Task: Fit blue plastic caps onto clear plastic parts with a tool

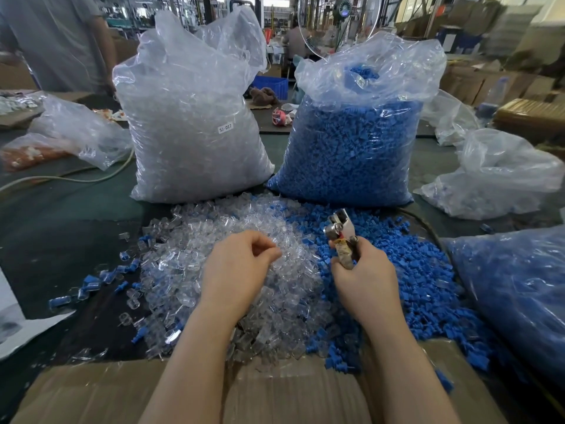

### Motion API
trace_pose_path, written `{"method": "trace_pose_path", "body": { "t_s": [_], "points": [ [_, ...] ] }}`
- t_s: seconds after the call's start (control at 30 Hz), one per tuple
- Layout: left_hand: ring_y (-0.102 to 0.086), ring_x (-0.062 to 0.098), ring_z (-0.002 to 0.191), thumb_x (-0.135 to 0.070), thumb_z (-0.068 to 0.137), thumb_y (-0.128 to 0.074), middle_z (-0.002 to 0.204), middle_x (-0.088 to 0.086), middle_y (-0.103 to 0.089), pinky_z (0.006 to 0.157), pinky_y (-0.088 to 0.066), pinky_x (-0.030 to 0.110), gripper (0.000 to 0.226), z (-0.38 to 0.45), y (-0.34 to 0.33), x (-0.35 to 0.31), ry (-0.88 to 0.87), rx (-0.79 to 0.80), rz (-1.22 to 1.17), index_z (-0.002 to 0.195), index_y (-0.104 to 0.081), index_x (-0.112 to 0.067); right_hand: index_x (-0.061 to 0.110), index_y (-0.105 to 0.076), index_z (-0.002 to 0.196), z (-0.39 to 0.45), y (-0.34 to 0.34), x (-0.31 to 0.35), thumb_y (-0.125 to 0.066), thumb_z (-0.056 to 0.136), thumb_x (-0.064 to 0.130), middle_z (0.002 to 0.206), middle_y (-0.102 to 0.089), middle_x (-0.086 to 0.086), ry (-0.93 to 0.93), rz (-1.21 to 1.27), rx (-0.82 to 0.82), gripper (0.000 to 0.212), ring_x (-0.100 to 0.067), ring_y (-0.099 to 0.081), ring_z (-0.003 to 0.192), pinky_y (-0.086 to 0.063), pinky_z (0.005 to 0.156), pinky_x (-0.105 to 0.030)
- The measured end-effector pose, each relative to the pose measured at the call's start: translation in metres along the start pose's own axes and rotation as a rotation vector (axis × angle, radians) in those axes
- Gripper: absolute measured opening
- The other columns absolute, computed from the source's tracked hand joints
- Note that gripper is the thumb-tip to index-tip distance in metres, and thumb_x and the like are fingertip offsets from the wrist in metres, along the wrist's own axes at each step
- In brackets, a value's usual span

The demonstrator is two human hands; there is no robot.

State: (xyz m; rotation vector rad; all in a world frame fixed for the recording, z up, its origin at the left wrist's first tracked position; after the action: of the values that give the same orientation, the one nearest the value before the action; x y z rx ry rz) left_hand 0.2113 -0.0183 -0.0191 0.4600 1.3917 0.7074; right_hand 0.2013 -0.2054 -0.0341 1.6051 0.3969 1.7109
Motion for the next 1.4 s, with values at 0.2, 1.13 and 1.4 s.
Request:
{"method": "trace_pose_path", "body": {
  "t_s": [0.2,1.13,1.4],
  "points": [
    [-0.068,0.008,0.069,-0.013,0.082,-0.077,0.075,-0.003,-0.073,0.061,-0.053,0.016,0.016,-0.002,-0.002,-0.010,0.122,0.151,-0.662,0.094,-0.067,-0.015,0.027,-0.063,0.087,-0.003,0.000,0.003,-0.068,0.085,0.025,0.077,-0.066,0.008,0.011,0.257,-0.036,0.007,-0.014,-0.061,0.074,-0.053,0.070,-0.041],
    [-0.072,0.016,0.076,0.002,0.074,-0.080,0.080,0.005,-0.076,0.074,-0.060,0.026,0.016,-0.007,-0.017,-0.022,0.179,0.161,-0.883,0.081,-0.074,-0.012,0.027,-0.065,0.082,-0.011,0.005,0.019,-0.071,0.087,0.009,0.079,-0.071,0.009,0.192,0.641,-0.006,0.020,-0.006,-0.066,0.073,-0.051,0.066,-0.013],
    [-0.074,0.017,0.072,-0.001,0.077,-0.077,0.078,0.009,-0.076,0.060,-0.057,0.020,0.012,-0.009,-0.014,-0.028,0.260,0.156,-1.021,0.086,-0.072,-0.007,0.031,-0.062,0.084,-0.011,0.002,0.020,-0.074,0.087,0.017,0.082,-0.068,0.017,0.243,0.558,-0.091,0.018,-0.002,-0.063,0.072,-0.047,0.064,-0.011]
  ]
}}
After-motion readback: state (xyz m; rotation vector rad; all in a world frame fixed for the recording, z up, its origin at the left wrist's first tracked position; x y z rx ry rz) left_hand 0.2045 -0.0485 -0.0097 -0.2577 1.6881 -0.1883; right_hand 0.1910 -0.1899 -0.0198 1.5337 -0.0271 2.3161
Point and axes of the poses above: each hand's wrist, its own z-axis towards the middle knuckle, its own y-axis out of the back of the hand, x = y × z, the point moved 2 cm from there along z, towards the middle knuckle
